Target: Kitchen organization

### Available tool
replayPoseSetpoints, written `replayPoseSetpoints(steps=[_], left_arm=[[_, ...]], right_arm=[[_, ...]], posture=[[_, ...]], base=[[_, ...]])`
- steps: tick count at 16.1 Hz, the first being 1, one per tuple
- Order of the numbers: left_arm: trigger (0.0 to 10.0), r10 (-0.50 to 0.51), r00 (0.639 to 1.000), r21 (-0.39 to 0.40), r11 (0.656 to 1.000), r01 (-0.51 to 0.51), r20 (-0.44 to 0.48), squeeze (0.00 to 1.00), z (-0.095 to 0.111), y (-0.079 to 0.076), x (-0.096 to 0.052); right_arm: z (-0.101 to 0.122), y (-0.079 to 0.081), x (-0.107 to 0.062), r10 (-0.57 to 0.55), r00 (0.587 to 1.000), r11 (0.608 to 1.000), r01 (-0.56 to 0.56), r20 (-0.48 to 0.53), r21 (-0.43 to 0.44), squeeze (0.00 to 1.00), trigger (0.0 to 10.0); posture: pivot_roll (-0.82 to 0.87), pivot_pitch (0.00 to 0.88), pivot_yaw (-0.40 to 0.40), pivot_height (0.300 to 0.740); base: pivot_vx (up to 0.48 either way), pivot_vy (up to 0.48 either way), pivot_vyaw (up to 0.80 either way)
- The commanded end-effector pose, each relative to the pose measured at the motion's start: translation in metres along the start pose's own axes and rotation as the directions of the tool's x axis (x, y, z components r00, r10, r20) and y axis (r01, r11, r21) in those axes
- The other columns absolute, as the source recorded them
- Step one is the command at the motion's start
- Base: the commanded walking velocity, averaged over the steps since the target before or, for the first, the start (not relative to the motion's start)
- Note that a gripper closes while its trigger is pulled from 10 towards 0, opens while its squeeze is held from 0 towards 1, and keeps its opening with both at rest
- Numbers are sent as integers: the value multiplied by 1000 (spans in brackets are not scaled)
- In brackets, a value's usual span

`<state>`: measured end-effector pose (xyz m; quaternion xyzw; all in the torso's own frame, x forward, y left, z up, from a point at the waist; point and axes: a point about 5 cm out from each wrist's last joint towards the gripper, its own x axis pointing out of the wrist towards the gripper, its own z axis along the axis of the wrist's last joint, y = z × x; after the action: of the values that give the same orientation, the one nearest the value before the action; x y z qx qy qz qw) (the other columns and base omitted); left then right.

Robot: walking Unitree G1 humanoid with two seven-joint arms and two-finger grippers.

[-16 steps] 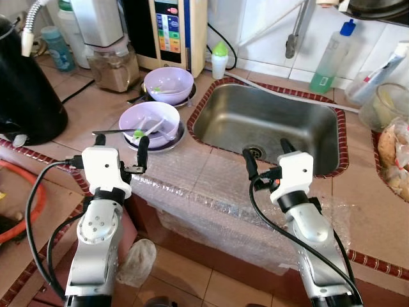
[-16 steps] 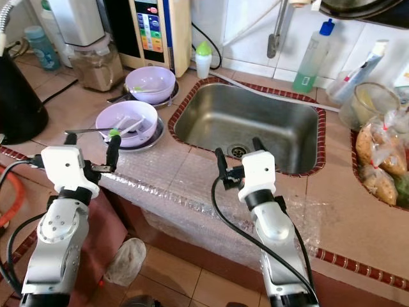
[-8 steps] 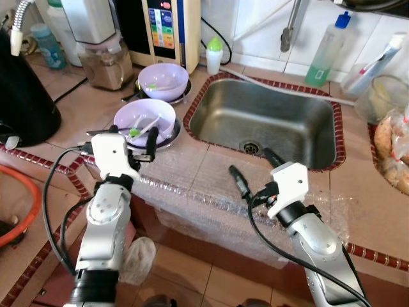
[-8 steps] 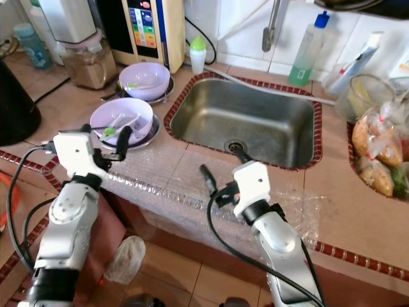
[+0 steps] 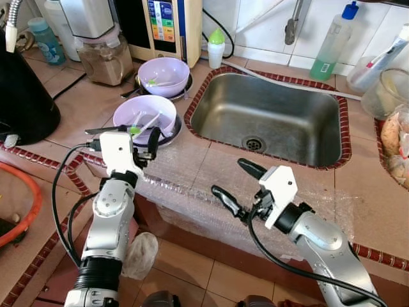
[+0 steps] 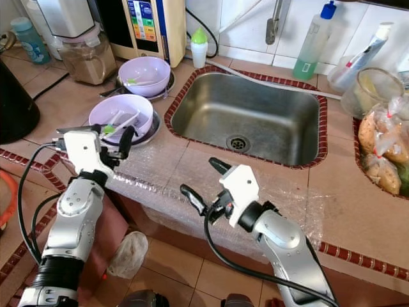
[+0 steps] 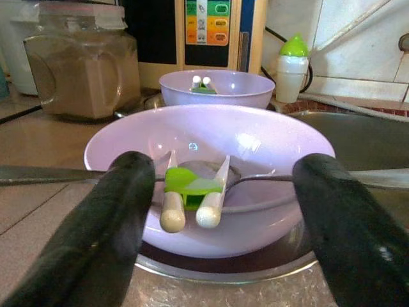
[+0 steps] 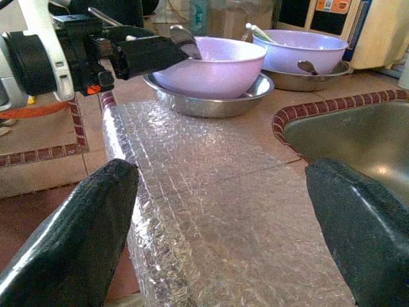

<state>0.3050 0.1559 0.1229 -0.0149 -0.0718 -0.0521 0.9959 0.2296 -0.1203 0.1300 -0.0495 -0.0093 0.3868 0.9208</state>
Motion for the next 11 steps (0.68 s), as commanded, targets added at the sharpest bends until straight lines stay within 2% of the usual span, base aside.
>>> replayPoseSetpoints(steps=[1, 4, 7, 11], left_arm=[[0, -7, 1000, 11, 1000, 7, 5, 0, 0, 1, 3], [0, -5, 1000, 11, 1000, 5, 11, 0, -3, 0, 4], [0, -2, 1000, 8, 1000, 2, 18, 0, -4, -1, 5], [0, -2, 1000, 9, 1000, 1, 30, 0, -5, -1, 7]], right_arm=[[1, 2, 3, 17, 1000, 1000, -17, 3, 15, 0, 10000], [-2, 8, 10, 3, 1000, 997, -4, 7, 75, 0, 10000], [-7, 17, 14, 37, 999, 992, -37, -1, 125, 0, 10000], [-6, 17, 22, 60, 998, 987, -60, 5, 148, 0, 10000]], posture=[[-95, 62, 46, 740], [-80, 49, 37, 740], [-80, 39, 34, 740], [-86, 26, 41, 740]], base=[[0, 0, 0], [0, 0, 0], [0, 0, 0], [0, 0, 0]])
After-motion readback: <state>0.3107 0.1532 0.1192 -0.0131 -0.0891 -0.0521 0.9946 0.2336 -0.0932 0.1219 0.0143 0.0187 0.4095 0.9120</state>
